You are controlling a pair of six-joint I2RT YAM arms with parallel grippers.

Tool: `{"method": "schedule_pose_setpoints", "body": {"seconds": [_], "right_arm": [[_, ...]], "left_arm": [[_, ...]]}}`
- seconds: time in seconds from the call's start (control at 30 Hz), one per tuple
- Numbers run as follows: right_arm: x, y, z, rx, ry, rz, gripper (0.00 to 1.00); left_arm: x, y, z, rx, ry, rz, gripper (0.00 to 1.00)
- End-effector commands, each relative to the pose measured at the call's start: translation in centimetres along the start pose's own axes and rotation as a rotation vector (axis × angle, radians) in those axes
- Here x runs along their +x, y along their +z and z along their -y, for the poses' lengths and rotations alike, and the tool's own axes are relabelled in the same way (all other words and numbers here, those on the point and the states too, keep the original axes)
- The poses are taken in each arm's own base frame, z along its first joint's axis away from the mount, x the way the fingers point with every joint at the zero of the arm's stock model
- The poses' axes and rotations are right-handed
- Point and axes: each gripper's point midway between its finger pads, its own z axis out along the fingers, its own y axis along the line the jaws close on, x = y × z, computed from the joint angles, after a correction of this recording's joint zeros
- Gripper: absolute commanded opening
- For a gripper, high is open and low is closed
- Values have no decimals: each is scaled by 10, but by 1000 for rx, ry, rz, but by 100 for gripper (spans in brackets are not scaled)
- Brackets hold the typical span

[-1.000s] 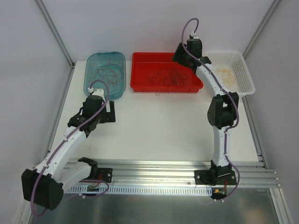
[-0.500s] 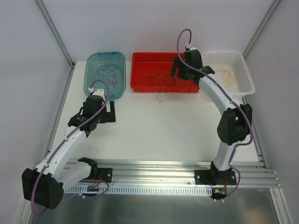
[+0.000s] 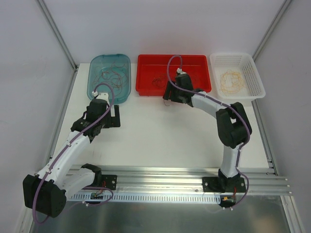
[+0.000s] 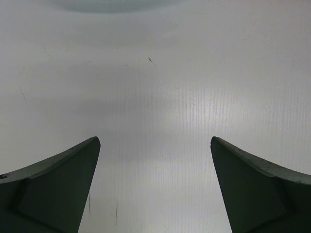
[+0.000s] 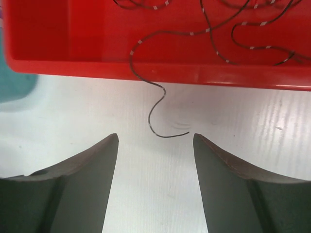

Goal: Untangle the cables

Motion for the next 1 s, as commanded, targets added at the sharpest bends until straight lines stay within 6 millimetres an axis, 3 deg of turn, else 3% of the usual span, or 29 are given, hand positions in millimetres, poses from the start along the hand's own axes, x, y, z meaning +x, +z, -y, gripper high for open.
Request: {"method": "schedule_pose_setpoints", "body": {"seconds": [0.0,0.2,0.27,0.33,0.4,0.43,0.47,0.5,0.57,0.63,0.67,0.73,0.8,0.83,0.87,0.93,0.97], "right_arm": [[-15,15,-28,-108,32,78,66],[0,50,-30,-117,32,47,64],[6,59,-26,-108,34,33,55],[9,59,-27,-115,35,30,36],[3,47,-37,-146,25,39,16],[4,41,-39,-152,12,36,11],[8,33,-41,-152,-20,18,6],[-2,15,-51,-186,-35,33,1],[-5,-3,-55,-193,-51,23,1],[-34,-27,-71,-227,-88,90,1],[-38,-34,-69,-208,-100,83,1],[-60,-40,-69,-175,-139,121,1],[-98,-47,-70,-161,-138,182,1],[-102,-35,-65,-143,-133,181,1],[-125,-38,-64,-140,-121,227,1],[-134,-16,-50,-103,-109,237,6],[-142,-9,-41,-89,-101,247,14]], "left_arm": [[0,1,0,7,3,3,99],[1,2,2,18,8,-4,99],[0,1,2,16,6,1,99],[-1,1,1,14,7,3,99],[0,1,2,15,7,3,99],[0,1,2,15,9,3,99],[-1,0,2,17,8,4,99],[-1,1,2,19,8,3,99],[-1,0,4,28,7,3,99],[-1,0,4,31,7,2,99],[-1,0,5,32,8,0,99],[-1,0,5,32,8,1,99],[-1,0,3,22,8,3,99],[-1,0,2,19,8,5,99],[-1,0,2,17,6,8,99],[0,0,0,10,6,8,99],[-1,-1,0,9,7,10,99]]}}
